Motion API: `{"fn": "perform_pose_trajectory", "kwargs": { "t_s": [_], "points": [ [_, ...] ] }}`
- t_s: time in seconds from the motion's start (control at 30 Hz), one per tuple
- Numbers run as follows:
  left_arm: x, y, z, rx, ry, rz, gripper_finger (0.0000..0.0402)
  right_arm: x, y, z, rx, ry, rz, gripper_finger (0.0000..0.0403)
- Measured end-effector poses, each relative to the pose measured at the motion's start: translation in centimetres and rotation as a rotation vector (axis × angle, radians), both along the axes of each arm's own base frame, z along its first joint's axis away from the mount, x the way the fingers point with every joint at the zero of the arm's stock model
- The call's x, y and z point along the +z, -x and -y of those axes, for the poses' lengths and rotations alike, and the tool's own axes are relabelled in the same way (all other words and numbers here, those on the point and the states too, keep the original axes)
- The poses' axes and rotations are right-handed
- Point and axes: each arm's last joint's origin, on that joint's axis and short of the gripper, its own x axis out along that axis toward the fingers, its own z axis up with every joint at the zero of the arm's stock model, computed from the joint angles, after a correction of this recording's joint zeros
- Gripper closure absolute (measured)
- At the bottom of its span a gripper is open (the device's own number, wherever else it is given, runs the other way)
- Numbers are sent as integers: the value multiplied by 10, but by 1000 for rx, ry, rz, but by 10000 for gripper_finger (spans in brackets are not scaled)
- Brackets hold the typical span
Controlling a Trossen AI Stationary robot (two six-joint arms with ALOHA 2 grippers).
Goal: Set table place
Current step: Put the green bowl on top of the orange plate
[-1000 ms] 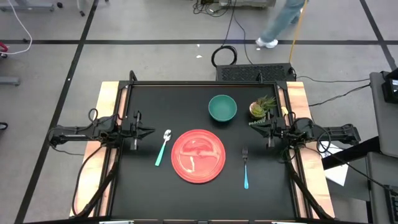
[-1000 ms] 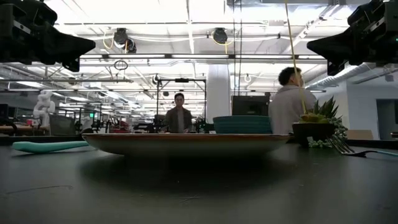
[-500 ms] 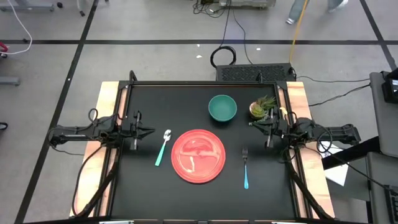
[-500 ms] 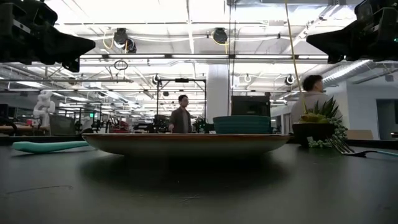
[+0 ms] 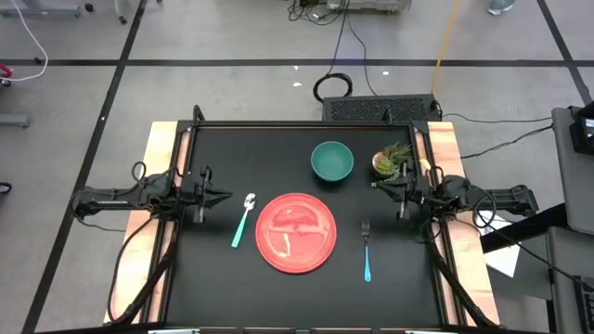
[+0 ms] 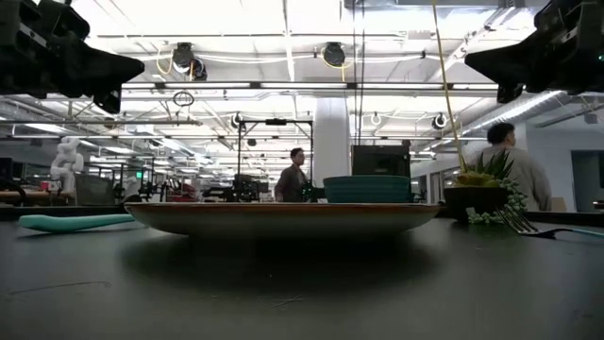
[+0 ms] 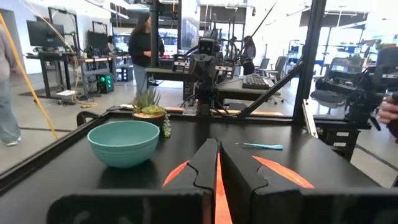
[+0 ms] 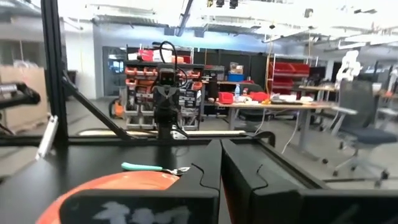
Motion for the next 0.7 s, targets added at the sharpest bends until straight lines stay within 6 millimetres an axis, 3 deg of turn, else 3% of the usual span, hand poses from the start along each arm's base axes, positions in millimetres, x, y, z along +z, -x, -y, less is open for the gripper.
{"fn": "perform_pose_trajectory", "kwargs": {
  "t_s": [0.4,0.7],
  "points": [
    [14,2,0,20,-87,148,376,1,0,0,21,-108,28,403],
    [12,2,-1,65,-209,126,376,1,0,0,20,-104,23,403]
  ]
}}
